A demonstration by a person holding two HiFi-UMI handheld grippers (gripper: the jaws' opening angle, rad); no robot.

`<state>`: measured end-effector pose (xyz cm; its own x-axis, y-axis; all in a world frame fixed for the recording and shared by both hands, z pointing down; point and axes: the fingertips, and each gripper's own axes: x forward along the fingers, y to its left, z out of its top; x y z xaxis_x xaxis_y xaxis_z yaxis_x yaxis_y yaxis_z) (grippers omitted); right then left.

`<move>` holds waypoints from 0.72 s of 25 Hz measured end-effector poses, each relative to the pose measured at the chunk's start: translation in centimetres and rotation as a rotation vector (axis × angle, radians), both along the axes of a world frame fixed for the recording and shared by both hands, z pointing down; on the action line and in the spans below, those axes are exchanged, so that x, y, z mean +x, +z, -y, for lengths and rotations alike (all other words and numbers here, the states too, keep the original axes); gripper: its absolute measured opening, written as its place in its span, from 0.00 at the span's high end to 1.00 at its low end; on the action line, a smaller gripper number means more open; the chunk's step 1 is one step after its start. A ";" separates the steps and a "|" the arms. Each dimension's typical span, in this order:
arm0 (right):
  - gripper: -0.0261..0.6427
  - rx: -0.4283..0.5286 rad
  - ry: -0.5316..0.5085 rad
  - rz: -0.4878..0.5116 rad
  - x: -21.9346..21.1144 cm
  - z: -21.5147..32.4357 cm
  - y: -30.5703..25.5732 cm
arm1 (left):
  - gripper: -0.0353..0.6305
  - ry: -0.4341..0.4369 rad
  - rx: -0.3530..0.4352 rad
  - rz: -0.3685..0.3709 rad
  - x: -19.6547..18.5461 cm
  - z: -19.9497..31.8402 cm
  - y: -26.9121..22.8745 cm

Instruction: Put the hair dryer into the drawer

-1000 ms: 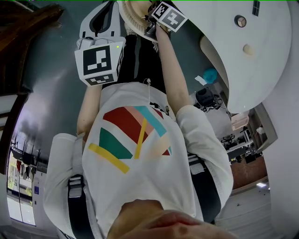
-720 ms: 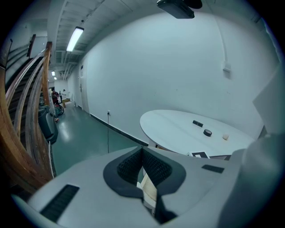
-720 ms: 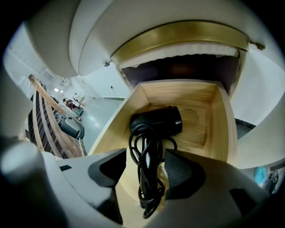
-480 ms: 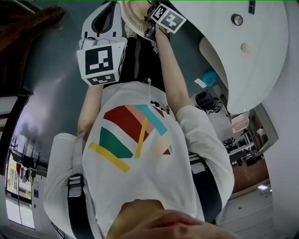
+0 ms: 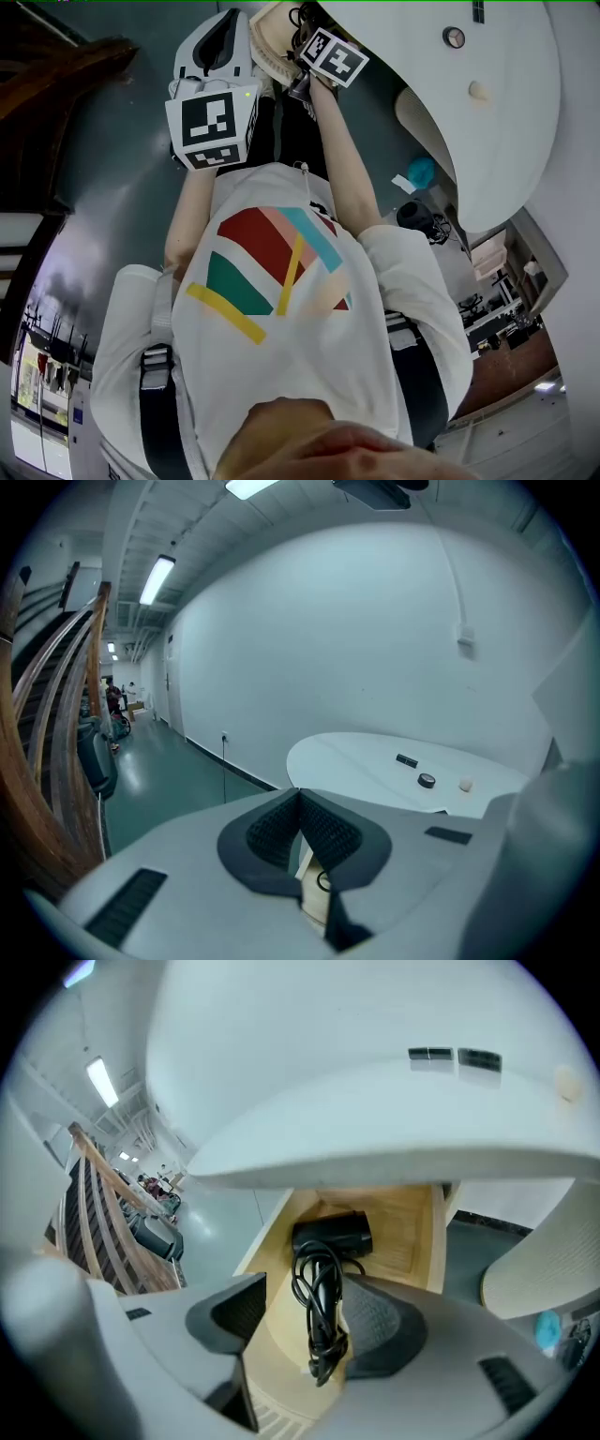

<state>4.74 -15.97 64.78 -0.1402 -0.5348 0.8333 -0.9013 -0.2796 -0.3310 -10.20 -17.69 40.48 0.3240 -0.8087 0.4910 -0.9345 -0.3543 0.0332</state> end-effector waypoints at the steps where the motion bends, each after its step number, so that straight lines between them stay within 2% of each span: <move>1: 0.57 0.012 -0.007 -0.003 -0.1 0.1 -0.7 | 0.92 0.002 0.010 -0.002 0.2 -0.1 -0.4; 5: 0.58 0.074 -0.028 -0.023 -0.5 0.6 -4.4 | 0.92 0.012 0.052 -0.019 0.7 -0.2 -2.5; 10: 0.58 0.134 -0.090 0.053 -2.8 0.8 -9.6 | 0.92 0.013 0.127 -0.050 0.8 0.5 -5.8; 13: 0.58 0.216 -0.155 0.052 -3.9 1.2 -13.5 | 0.92 0.002 0.163 -0.068 0.4 0.8 -7.4; 18: 0.58 0.404 -0.192 0.038 -3.6 3.1 -21.3 | 0.92 0.001 0.204 -0.075 0.1 1.0 -9.4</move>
